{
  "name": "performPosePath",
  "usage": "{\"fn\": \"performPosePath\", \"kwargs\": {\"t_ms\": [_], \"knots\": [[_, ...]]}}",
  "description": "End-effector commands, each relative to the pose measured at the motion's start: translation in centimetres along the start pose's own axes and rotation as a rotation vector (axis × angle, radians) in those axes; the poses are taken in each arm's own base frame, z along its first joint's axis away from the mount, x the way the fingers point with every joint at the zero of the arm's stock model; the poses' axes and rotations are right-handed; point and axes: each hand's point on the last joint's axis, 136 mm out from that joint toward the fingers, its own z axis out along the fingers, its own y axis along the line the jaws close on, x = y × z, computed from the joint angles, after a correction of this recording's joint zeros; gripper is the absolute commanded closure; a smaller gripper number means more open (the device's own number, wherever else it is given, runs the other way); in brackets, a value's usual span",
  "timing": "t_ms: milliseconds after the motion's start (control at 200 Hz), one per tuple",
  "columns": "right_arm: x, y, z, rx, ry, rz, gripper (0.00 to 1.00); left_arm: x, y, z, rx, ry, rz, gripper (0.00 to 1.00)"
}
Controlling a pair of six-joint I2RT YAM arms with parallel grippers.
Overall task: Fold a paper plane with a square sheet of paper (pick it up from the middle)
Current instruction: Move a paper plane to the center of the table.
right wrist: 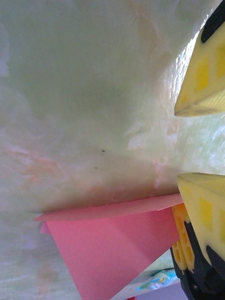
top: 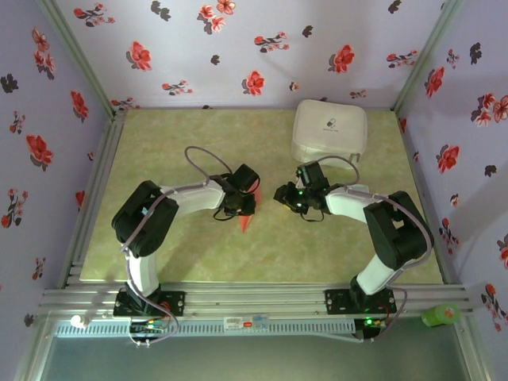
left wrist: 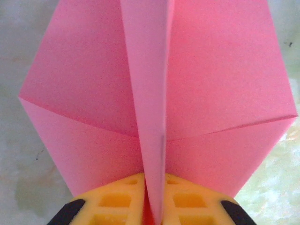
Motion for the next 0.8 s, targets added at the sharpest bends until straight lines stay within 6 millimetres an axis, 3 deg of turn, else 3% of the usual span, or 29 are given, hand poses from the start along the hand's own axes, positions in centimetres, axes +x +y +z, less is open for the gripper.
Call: {"fn": "performPosePath", "kwargs": {"t_ms": [0, 145, 245, 440, 790], "knots": [[-0.3, -0.4, -0.3, 0.01, -0.023, 0.007, 0.64, 1.4, 1.1, 1.2, -0.081, 0.044, -0.007, 0.85], [-0.4, -0.3, -0.4, 0.004, -0.026, 0.006, 0.64, 1.0, 1.6, 0.9, -0.114, 0.016, -0.025, 0.85], [-0.4, -0.3, -0.5, 0.004, -0.025, 0.006, 0.64, 0.7, 1.7, 0.6, -0.12, -0.006, -0.037, 0.92], [-0.6, -0.3, -0.5, -0.004, -0.03, 0.007, 0.63, 0.3, 1.5, 0.0, -0.12, -0.036, -0.053, 0.95], [-0.7, -0.2, -0.4, -0.014, -0.023, 0.009, 0.63, 0.7, 2.3, 0.5, -0.173, -0.033, -0.067, 0.87]]}}
